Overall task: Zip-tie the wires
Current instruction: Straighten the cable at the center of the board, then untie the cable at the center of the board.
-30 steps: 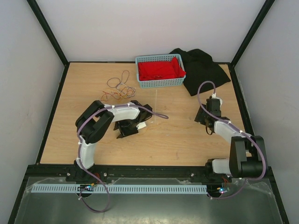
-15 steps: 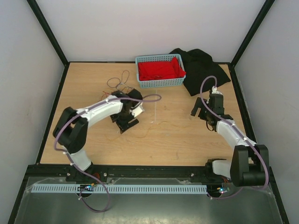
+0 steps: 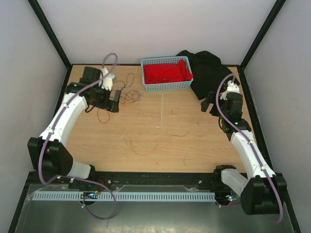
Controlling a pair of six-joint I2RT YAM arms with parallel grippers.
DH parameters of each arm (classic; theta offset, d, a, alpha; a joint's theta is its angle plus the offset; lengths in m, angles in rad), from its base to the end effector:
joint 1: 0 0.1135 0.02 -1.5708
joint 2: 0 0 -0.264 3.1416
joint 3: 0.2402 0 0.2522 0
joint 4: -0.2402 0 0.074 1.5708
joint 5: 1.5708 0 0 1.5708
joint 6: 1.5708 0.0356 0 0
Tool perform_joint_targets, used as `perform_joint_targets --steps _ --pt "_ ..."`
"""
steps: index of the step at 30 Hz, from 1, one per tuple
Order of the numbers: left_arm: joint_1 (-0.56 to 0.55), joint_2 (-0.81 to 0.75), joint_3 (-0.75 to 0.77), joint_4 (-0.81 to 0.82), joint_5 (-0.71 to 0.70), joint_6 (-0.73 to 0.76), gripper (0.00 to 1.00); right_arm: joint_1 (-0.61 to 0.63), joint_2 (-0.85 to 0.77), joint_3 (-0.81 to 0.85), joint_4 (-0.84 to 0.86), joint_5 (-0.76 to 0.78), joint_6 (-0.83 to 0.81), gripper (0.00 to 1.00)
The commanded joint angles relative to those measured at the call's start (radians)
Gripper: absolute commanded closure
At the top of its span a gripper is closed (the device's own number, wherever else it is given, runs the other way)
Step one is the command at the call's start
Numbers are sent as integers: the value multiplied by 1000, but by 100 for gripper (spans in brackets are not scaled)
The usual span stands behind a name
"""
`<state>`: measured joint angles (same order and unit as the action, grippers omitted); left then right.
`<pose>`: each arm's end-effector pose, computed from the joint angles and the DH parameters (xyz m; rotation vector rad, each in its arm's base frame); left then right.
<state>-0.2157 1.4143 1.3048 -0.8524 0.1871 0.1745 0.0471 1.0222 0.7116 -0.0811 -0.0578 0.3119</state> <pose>0.2831 -0.0688 0.3177 0.5627 2.4633 -0.2533 0.2348 0.0131 0.2792 0.2226 1.9606 0.2917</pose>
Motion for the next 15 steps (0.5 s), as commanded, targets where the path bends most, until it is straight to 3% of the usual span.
perform_joint_targets --steps 1,8,15 --pt "112 85 91 72 140 -99 3 -2 -48 5 2 -51 -14 1" --pt "161 319 290 112 252 -128 14 -3 -70 -36 27 -141 21 1" --pt "97 507 473 142 325 -111 26 -3 -75 -49 51 -168 32 0"
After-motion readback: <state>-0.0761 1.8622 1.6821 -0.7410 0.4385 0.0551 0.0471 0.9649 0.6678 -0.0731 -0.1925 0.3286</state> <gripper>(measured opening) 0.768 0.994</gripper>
